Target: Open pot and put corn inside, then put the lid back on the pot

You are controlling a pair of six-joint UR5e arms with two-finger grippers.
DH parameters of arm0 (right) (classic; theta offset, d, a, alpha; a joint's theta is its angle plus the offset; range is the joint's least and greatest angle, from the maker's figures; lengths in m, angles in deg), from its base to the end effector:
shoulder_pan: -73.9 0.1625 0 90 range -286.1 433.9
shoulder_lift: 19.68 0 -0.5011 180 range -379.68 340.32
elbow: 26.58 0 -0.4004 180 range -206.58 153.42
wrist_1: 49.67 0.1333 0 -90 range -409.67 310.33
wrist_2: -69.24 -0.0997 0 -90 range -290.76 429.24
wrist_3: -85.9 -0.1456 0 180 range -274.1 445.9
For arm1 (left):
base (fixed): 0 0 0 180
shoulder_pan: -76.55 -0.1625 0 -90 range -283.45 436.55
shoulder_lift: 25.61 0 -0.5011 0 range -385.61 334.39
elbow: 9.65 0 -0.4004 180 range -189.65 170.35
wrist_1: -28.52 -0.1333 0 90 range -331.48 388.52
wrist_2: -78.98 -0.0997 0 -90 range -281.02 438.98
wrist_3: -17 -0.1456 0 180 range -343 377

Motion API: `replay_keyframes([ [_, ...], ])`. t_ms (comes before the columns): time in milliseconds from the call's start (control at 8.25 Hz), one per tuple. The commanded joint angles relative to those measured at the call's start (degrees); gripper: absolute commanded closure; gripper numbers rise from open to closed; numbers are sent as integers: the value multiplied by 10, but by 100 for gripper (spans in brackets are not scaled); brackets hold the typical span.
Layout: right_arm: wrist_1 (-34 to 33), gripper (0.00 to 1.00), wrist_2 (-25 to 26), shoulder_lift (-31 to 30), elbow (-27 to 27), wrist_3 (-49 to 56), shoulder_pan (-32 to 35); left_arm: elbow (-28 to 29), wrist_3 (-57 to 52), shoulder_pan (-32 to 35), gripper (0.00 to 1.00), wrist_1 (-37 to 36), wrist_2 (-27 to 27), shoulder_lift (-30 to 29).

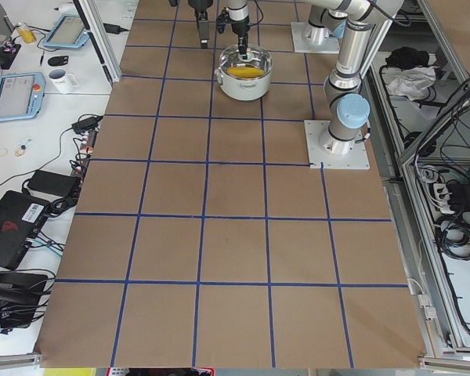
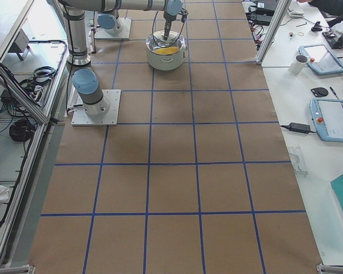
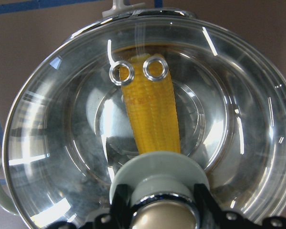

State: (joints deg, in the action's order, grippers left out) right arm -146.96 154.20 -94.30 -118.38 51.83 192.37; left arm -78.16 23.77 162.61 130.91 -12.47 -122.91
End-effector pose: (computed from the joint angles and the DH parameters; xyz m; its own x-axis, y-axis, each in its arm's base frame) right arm 0.4091 -0.4479 0.3674 -0.9944 0.1028 0.0245 0.1056 0.9759 0.1908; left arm -0.0911 -0.5637 0.6153 -0.9822 -0.1865 -0.0214 -0.1858 0.9820 -0.0342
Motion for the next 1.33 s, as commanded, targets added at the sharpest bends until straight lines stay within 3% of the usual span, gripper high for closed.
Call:
replay_keyframes([
  [0,2,100,-1,1,0,1,-1,0,0,0,0,0,0,0],
  [485,1,100,-2,3,0,-1,-1,0,0,1,0,0,0,-1],
  [606,2,67,-1,4,0,-1,-1,0,0,1,0,0,0,-1],
  [727,1,28,5,4,0,11,-1,0,0,1,0,0,0,-1],
  [848,-4,0,7,-3,0,11,-1,0,0,1,0,0,0,-1],
  [1212,-10,0,68,-57,2,86,-26,0,1,0,0,0,0,-1],
])
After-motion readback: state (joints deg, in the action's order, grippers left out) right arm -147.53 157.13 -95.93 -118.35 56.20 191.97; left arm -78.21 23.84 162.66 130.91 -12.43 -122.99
